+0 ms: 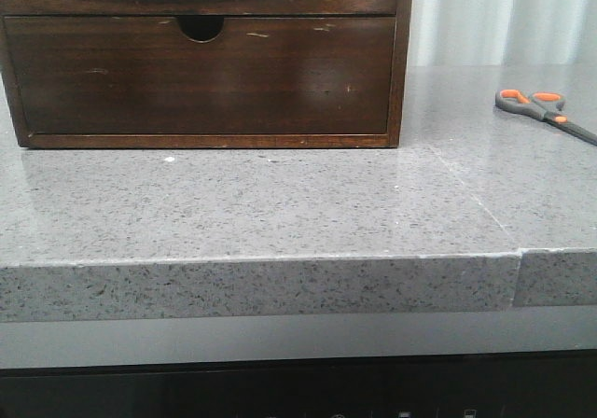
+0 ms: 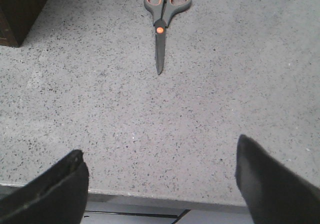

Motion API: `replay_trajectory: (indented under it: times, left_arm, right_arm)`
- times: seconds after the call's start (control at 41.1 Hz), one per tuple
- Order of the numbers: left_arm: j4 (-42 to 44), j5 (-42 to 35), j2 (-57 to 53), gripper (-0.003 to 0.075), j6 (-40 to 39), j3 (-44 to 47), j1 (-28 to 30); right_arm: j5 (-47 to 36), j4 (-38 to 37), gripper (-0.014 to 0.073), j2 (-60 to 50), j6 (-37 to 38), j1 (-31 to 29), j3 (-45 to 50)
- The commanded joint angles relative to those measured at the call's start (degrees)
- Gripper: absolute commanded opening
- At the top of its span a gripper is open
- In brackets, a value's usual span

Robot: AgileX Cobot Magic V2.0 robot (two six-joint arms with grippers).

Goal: Put scissors in drawer with both arms
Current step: 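Grasp the white drawer handle with the left gripper and pull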

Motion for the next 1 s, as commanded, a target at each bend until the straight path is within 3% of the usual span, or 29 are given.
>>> replay_trajectory:
  times: [0.0, 0.268, 0.706, 0.973]
  left_arm:
    - [-7.7, -5.6, 1.8, 0.0672, -0.2, -2.0, -0.4]
    - [-32.3, -7.8, 10.9, 0.0673, 2.6, -2.0, -0.4]
    - [-79.6, -1.7, 26.6, 0.0672, 37.3, -2.6, -0.4]
    - [-99.4, 9.6, 36.4, 0.0672, 51.9, -2.9, -0.4]
  right_arm:
    - [-3.9, -0.8, 0.0621, 0.6, -0.5, 0.0, -1.9]
    - [-3.9, -0.8, 0.0621, 0.6, -0.5, 0.0, -1.9]
    - [-3.9, -0.8, 0.0621, 0.6, -0.5, 0.0, -1.9]
    - [-3.9, -0.8, 0.0621, 0.6, -0.5, 0.0, -1.9]
